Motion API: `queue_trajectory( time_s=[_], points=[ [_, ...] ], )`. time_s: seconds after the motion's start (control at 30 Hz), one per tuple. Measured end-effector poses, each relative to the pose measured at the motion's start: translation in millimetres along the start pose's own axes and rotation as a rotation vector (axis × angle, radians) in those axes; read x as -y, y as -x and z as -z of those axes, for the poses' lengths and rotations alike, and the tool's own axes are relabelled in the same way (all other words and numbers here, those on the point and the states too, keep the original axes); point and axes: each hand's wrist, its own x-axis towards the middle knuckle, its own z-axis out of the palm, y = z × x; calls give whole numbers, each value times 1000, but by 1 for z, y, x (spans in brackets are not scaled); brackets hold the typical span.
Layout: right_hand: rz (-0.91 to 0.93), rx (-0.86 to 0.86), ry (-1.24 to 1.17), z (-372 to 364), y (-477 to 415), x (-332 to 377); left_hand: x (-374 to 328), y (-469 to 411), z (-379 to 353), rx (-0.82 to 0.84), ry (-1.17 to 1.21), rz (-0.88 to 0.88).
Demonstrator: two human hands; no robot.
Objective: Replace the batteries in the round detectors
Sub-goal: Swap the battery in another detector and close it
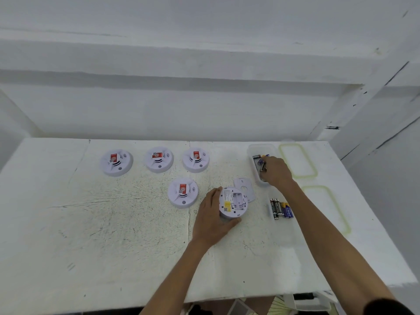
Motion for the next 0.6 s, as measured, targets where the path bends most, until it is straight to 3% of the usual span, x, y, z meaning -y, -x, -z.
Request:
queue_trajectory(
  time_s=[0.6],
  points=[
    [47, -10, -26, 2, -8, -8, -1, 0, 1, -13, -10, -13]
  ],
)
